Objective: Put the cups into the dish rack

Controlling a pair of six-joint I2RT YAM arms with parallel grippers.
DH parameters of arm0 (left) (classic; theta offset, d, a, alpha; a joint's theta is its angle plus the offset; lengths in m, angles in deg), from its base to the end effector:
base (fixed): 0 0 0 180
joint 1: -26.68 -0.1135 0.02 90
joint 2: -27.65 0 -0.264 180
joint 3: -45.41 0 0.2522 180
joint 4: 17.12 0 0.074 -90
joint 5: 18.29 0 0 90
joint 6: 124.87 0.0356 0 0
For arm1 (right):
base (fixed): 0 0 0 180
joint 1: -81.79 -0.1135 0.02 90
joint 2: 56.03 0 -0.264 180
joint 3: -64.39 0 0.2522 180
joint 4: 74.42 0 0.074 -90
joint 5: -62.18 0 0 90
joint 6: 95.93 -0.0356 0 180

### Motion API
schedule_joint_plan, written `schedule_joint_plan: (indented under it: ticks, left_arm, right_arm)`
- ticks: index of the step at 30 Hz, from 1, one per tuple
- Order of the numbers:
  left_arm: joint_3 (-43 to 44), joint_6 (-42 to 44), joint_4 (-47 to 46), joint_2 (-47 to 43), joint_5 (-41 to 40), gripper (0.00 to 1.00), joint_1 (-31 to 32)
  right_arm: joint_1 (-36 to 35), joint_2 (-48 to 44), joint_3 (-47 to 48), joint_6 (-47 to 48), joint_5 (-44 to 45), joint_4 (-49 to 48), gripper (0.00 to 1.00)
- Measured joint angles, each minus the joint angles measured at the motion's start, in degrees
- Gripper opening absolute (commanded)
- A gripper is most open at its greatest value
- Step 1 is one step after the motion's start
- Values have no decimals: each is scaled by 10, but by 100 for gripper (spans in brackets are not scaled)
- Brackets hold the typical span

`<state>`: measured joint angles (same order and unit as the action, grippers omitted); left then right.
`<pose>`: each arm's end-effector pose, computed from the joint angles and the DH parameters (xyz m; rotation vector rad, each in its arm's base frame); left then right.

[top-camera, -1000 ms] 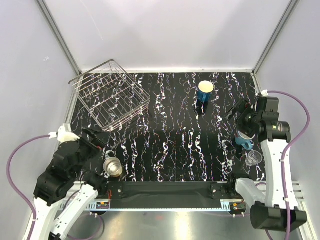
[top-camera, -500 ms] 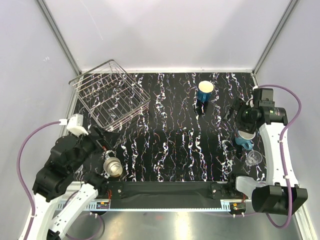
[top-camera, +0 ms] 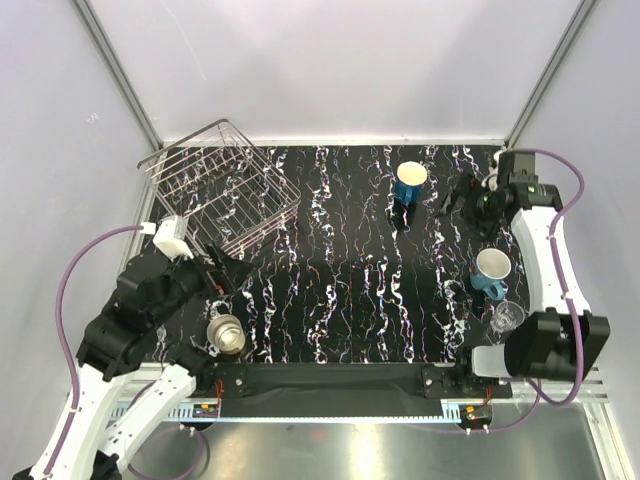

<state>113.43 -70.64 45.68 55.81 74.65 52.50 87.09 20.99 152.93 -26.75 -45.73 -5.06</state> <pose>0.0728 -0.0372 0.3570 -0.1429 2.0434 -0.7400 0.2651 -0.0136 0.3298 0.4694 2.5428 0.5038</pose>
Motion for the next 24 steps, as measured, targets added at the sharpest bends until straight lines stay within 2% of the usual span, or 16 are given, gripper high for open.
schedule_joint_plan:
  ticks: [1, 4, 13, 14, 15, 24]
  left_arm:
    - [0, 0, -3, 1, 4, 99, 0]
    - [0, 3, -11, 6, 14, 99, 0]
    - [-12, 8, -30, 19, 40, 99, 0]
    - [-17, 8, -33, 19, 44, 99, 0]
    - [-21, 7, -37, 19, 48, 99, 0]
    - [-35, -1, -43, 20, 76, 99, 0]
  right_arm:
    - [-2, 16, 20, -1, -3, -5, 93]
    - [-12, 65, 68, -8, -11, -24, 90]
    - [-93, 230, 210, -20, 72, -25, 91]
    - [-100, 246, 228, -23, 84, -23, 90]
    - [-104, 264, 247, -26, 96, -20, 85]
    - [-105, 404, 418, -49, 173, 9, 78]
